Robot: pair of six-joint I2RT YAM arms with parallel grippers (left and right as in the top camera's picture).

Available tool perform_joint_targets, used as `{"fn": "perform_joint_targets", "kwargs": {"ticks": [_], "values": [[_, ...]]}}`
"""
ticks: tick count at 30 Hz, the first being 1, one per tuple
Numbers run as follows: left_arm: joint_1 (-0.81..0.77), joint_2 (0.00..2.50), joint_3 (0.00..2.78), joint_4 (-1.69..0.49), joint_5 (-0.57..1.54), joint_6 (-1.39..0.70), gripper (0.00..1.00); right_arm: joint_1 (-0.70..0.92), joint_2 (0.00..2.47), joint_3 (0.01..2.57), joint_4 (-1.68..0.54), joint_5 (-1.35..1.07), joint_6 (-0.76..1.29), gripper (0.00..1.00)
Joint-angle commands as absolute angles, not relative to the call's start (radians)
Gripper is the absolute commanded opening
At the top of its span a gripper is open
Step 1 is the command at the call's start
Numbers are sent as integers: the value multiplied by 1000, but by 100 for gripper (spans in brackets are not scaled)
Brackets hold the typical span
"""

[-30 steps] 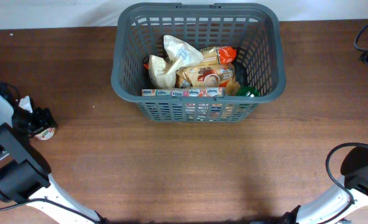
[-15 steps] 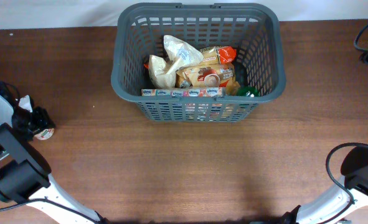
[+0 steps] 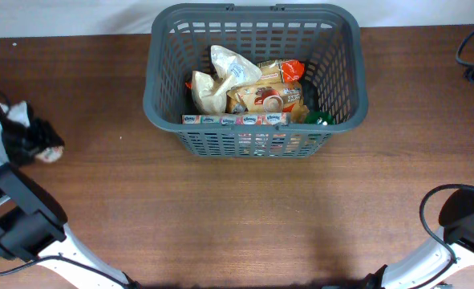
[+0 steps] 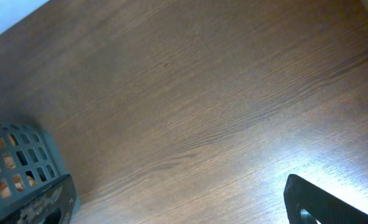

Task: Pack container
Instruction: 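Return the left gripper and grasp the short green-lidded jar, then carry the short jar into the basket and open the left gripper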

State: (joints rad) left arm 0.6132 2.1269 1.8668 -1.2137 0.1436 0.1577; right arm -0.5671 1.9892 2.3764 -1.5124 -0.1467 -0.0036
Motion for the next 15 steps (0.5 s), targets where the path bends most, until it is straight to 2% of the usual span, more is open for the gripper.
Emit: {"fn": "perform_joint_targets", "kwargs": {"ticks": [1, 7, 12, 15], "values": [[553, 2127, 2059, -1297, 188, 233, 2, -570, 1987, 2372, -1511, -145, -2, 98], [408, 2118, 2370, -1401, 244, 332, 2, -570, 1987, 2372, -1511, -145, -2, 99], [260, 2118, 2621, -1425, 244, 345, 2, -570, 1987, 2372, -1511, -145, -2, 99], [163, 2118, 2769, -1414, 244, 428, 2, -570, 1987, 2372, -1512, -145, -2, 99]]}}
